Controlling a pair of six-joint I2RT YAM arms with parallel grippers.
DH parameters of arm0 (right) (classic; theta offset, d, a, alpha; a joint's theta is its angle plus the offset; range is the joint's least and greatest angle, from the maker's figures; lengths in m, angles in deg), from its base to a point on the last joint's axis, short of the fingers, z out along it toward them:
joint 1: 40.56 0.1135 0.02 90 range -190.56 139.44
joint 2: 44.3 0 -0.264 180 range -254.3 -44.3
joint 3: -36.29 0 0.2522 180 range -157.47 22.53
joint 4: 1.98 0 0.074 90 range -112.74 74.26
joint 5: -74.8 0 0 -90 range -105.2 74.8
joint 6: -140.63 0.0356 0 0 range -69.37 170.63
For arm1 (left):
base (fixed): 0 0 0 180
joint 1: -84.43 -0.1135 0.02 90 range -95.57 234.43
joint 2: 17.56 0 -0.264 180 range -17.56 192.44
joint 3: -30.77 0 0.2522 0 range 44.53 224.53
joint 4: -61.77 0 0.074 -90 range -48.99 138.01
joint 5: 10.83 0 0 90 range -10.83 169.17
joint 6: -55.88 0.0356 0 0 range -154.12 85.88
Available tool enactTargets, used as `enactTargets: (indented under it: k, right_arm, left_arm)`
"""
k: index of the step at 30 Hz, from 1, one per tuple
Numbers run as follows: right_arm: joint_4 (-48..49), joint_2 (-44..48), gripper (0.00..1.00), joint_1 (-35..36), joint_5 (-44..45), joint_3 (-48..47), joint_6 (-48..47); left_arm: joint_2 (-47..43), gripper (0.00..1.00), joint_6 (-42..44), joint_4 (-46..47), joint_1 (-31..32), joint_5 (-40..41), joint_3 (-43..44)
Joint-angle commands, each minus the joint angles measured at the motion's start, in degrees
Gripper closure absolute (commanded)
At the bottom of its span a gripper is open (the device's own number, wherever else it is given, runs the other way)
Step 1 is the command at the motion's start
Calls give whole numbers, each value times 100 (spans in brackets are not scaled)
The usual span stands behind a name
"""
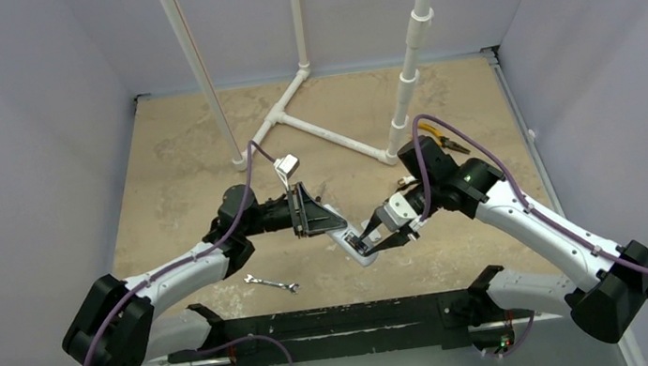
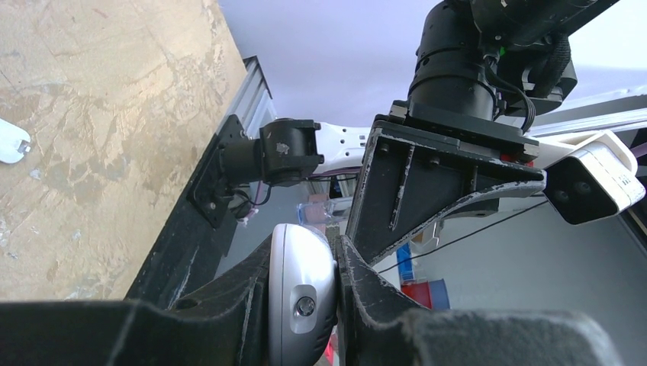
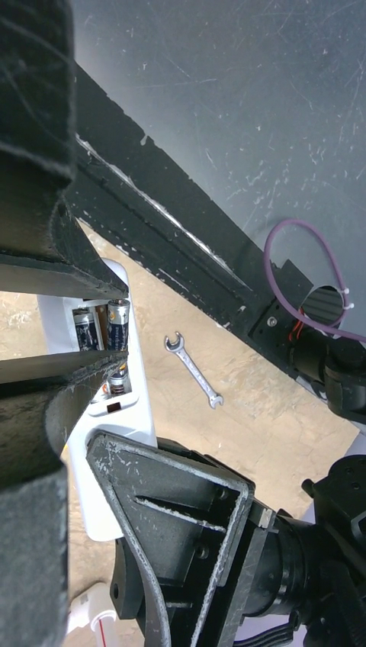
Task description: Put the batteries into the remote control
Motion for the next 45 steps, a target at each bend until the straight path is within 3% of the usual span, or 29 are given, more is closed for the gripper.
enactTargets:
  k: [1,20,45]
  right_arm:
    - [372,-12,72,-17,137,-24,210]
    - [409,492,64,-21,539,150,452]
    - [164,187,67,-17,-215,31,120]
  left_arm:
    - [15,100,-98,449,19,-97,261]
    - [187,100,-175,609,19,-176,337]
    - [247,100,-193,631,19,-212,375]
